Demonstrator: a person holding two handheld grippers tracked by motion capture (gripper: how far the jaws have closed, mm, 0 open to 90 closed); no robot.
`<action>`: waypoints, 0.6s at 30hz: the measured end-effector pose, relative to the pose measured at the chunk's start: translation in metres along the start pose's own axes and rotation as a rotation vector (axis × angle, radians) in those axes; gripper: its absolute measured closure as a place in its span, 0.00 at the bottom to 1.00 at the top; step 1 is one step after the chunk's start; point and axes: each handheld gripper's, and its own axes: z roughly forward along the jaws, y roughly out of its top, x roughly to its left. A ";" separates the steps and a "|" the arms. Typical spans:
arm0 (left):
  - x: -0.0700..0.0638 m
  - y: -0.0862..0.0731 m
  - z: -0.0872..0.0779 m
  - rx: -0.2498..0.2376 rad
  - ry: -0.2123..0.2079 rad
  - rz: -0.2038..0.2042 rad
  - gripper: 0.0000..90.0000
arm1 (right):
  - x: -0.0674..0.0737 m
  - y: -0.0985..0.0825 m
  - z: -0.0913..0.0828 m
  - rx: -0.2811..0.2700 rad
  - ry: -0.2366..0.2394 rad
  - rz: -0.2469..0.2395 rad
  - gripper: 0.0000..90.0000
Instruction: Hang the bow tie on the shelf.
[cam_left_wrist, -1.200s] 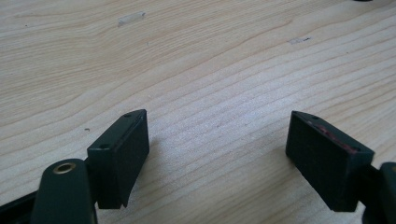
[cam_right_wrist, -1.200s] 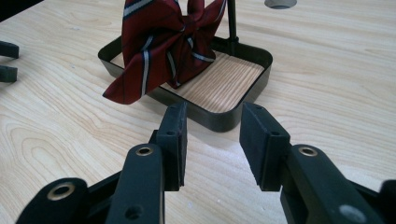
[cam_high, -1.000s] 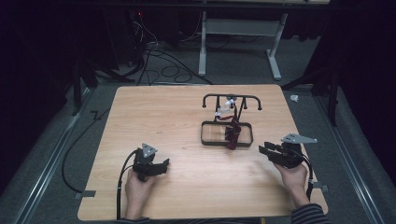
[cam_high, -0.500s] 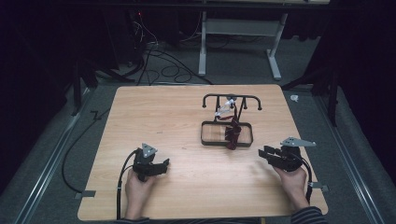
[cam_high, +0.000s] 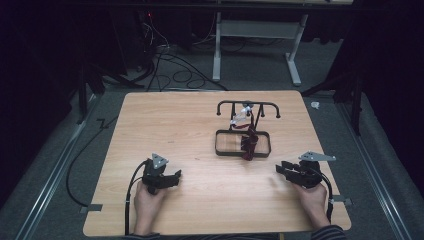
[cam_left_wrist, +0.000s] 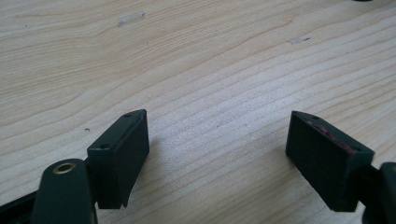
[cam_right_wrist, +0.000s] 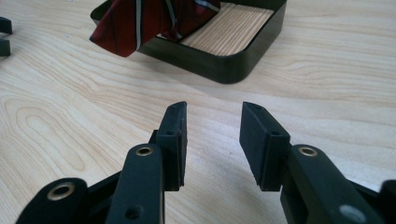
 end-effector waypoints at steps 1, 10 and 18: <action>0.000 0.000 0.000 0.000 0.000 0.000 0.24 | 0.000 0.000 0.000 0.000 0.000 0.000 0.70; 0.000 0.000 0.000 0.000 0.000 0.000 0.24 | 0.003 -0.007 0.004 0.017 -0.016 -0.014 0.70; 0.000 0.000 0.000 0.000 0.000 0.000 0.24 | 0.011 -0.014 0.011 0.052 -0.050 -0.063 0.70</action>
